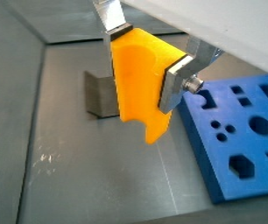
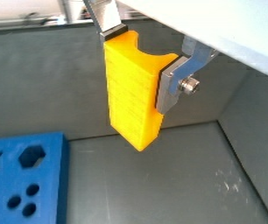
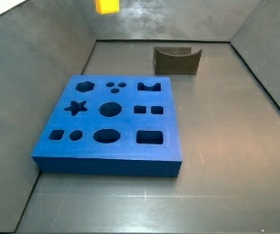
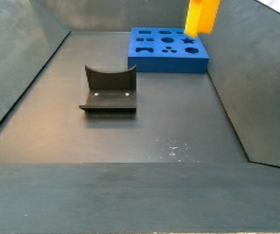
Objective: Pick up the arch object. Move up. Rotate the arch object. Move to above the board. Insert the arch object.
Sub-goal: Rotate the arch object.
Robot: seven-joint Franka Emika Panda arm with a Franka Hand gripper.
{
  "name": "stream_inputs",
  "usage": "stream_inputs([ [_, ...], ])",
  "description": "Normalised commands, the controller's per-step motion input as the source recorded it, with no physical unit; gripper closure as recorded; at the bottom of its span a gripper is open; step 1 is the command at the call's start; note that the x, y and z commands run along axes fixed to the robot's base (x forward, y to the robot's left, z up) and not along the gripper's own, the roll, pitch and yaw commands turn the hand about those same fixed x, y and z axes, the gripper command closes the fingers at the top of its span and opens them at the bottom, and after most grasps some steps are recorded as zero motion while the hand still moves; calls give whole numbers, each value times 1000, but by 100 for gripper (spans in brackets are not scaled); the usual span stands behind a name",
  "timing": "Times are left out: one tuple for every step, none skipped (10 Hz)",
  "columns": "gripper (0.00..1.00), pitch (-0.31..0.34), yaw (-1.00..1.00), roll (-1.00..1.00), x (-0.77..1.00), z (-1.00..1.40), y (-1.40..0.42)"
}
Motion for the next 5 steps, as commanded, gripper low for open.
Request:
stream_inputs([
  [100, 0, -1000, 0, 0, 1, 7],
  [100, 0, -1000, 0, 1, 1, 8],
  [100, 0, -1000, 0, 1, 2, 8],
  [100, -1, -1000, 0, 1, 2, 9],
  [100, -1, -1000, 0, 1, 2, 10],
])
